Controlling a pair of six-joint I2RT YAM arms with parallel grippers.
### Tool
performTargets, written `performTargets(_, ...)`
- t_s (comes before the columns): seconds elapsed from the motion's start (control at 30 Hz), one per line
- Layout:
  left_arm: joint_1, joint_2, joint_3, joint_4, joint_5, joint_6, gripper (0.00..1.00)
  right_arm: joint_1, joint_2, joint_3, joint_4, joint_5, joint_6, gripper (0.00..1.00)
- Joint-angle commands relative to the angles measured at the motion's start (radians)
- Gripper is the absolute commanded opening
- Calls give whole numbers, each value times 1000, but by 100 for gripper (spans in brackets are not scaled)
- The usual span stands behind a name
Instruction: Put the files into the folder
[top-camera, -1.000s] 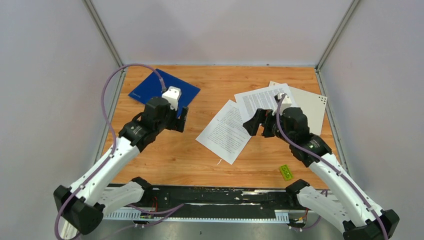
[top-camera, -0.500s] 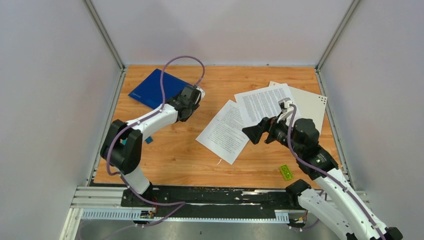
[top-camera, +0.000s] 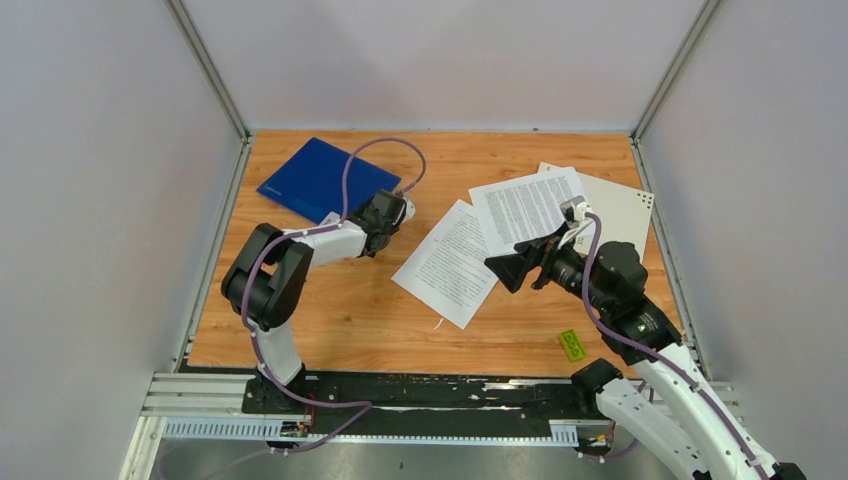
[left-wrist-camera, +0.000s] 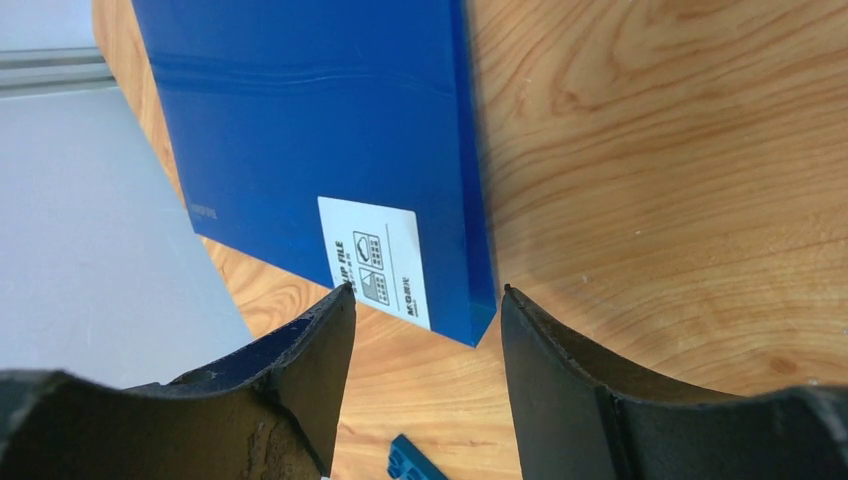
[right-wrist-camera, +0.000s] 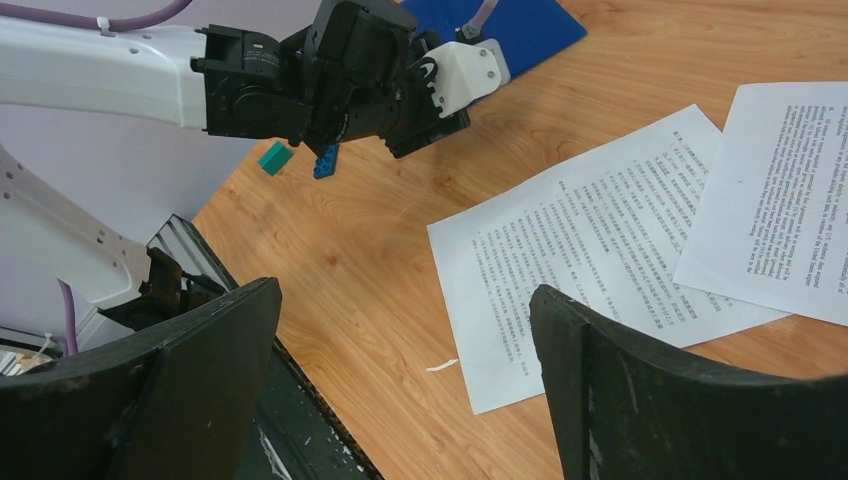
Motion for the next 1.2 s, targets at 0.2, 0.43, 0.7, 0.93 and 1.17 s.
performTargets(0.2,-2,58,-1,115,-57,51,60,-1,-9,34,30,-2,-25,97)
performTargets(0.43,-3,75,-9,152,-104,82,52,-1,-15,36,25,-7,-32,97)
performTargets(0.7,-2,135,-12,222,-184,127,49,-1,-34,54,-10,14,-52,97)
performTargets(0.93,-2,207,-10,300,-280,179,46,-1,-69,63,-44,48,-75,97)
performTargets(1.17,-2,261,-9,356,-334,192,36,-1,-83,54,-55,62,-72,97)
